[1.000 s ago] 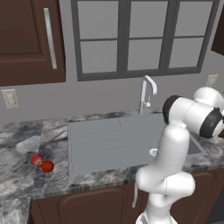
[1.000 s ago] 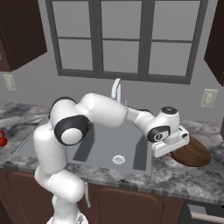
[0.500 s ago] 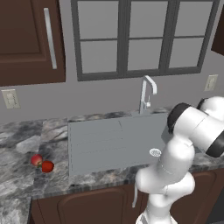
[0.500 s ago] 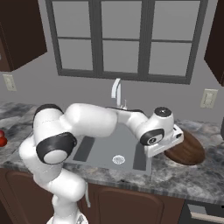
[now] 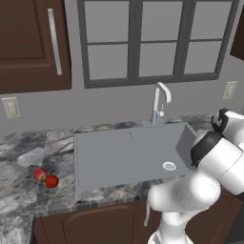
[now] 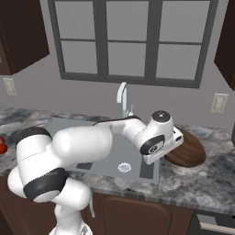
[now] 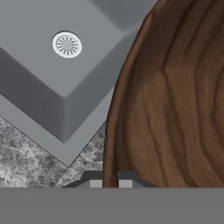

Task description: Remove the bell pepper and apple from the sink. Then move the bowl and cup from the counter to the sink for washing.

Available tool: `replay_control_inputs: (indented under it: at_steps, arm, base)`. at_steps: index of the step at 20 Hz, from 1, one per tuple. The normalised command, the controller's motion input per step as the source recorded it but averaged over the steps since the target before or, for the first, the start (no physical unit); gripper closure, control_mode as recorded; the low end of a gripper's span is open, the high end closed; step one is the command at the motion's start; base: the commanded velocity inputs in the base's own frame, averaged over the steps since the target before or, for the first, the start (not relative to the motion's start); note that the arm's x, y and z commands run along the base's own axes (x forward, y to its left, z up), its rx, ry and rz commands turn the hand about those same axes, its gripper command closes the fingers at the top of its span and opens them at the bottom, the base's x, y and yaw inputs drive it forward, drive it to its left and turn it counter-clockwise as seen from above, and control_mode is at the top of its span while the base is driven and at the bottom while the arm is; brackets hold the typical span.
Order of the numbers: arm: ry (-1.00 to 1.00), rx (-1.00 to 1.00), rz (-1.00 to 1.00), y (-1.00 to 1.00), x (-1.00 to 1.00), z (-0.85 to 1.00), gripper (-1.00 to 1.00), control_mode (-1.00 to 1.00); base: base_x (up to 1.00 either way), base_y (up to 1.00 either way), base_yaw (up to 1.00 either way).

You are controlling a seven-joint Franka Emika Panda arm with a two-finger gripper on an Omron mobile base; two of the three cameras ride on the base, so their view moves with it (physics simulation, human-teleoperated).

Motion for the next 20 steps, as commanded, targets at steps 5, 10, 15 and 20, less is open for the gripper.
replay_control_inputs:
  at_steps: [5, 10, 15, 20]
  arm:
    - [0.05, -0.09, 0.13, 0.27, -0.05, 0.28, 1.00, -1.00]
    - [0.08, -0.04, 0.11, 0.25, -0.09, 0.19, 1.00, -1.00]
    - [0.15, -0.01, 0.12, 0.28, -0.01, 0.12, 1.00, -1.00]
    - [0.10, 0.00, 0.13, 0.24, 0.00, 0.10, 1.00, -1.00]
  base:
    - [0.00, 0.00, 0.00]
    - [0.00, 0.00, 0.00]
    - [0.00, 0.00, 0.00]
    - [0.00, 0.00, 0.00]
